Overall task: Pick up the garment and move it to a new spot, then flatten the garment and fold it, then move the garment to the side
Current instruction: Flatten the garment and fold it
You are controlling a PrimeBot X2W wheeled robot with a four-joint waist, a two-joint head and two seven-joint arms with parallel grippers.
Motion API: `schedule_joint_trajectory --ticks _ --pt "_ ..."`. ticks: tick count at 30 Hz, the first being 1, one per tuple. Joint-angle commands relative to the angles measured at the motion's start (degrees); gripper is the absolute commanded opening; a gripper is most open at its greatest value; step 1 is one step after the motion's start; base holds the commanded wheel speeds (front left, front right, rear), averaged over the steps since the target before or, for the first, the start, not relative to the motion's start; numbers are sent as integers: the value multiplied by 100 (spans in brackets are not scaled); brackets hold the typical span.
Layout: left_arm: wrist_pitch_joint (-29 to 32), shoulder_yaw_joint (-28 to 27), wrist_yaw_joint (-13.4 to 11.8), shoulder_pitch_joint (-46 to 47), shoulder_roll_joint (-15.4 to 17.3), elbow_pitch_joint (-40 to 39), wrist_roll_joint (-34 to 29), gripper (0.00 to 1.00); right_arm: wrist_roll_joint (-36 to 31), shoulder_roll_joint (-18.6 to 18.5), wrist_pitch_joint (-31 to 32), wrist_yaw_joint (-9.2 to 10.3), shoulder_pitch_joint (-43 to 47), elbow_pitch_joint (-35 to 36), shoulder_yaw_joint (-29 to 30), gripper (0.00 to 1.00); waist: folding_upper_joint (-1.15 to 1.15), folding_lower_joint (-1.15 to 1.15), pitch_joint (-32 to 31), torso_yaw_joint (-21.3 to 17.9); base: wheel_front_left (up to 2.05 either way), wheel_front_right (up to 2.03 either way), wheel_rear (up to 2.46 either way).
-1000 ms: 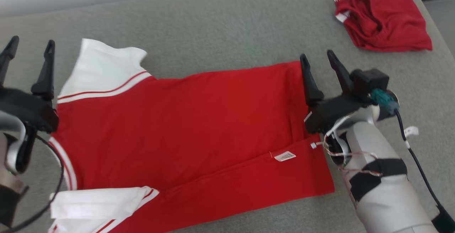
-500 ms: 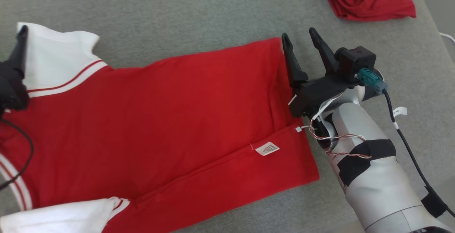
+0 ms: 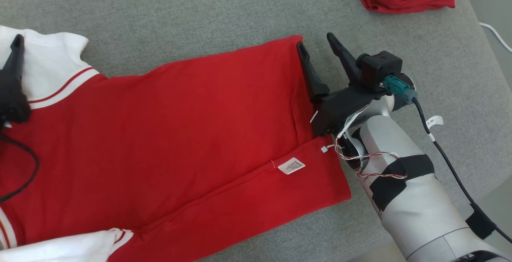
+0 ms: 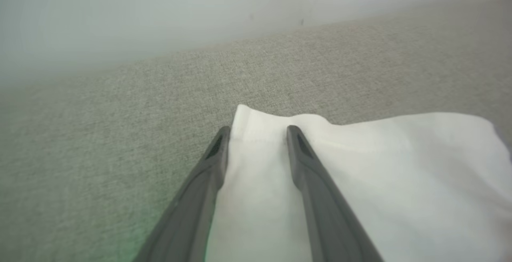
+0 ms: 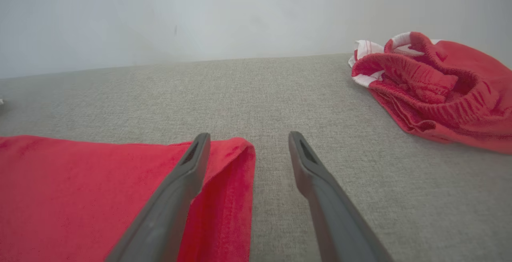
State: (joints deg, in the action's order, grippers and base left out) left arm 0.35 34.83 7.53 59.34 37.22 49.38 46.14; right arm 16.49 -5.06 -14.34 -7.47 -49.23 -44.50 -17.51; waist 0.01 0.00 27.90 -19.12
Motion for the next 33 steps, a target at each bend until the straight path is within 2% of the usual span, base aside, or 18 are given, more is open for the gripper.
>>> schedule_joint_trajectory --ticks 1,8,11,16,17,18,20,27,33 --pt "-41 100 -9 3 -113 28 86 0 83 3 70 2 -45 -49 -69 100 -1 0 -54 51 0 0 0" --pt "-557 444 -10 82 -115 -125 256 0 382 -67 693 2 -245 -330 -334 100 -1 0 -268 264 0 0 0" --pt "-808 634 -11 157 -132 -241 340 0 505 -100 1097 2 -362 -557 -278 100 -1 0 -286 402 0 0 0" --pt "-1006 839 -11 241 -181 -348 385 0 611 -170 1282 2 -476 -744 -156 100 -1 0 -255 538 0 0 0" --pt "-1042 882 -11 266 -194 -367 399 0 667 -167 1306 2 -498 -774 -126 95 -1 0 -239 571 0 0 0" --pt "-1067 920 -11 298 -197 -390 408 0 701 -157 1355 2 -529 -825 -105 46 -1 0 -225 598 0 0 0" --pt "-1125 998 -11 376 -206 -421 442 0 684 -185 1418 2 -621 -928 -78 0 -1 0 -182 658 0 0 0" --pt "-1396 1053 -11 625 -175 -356 526 0 435 -247 765 2 -994 -1157 183 0 -1 0 -198 819 0 0 0" --pt "-1540 1056 -11 455 -281 -472 554 0 397 -261 412 2 -895 -1371 96 0 -1 0 -471 1000 0 0 0"
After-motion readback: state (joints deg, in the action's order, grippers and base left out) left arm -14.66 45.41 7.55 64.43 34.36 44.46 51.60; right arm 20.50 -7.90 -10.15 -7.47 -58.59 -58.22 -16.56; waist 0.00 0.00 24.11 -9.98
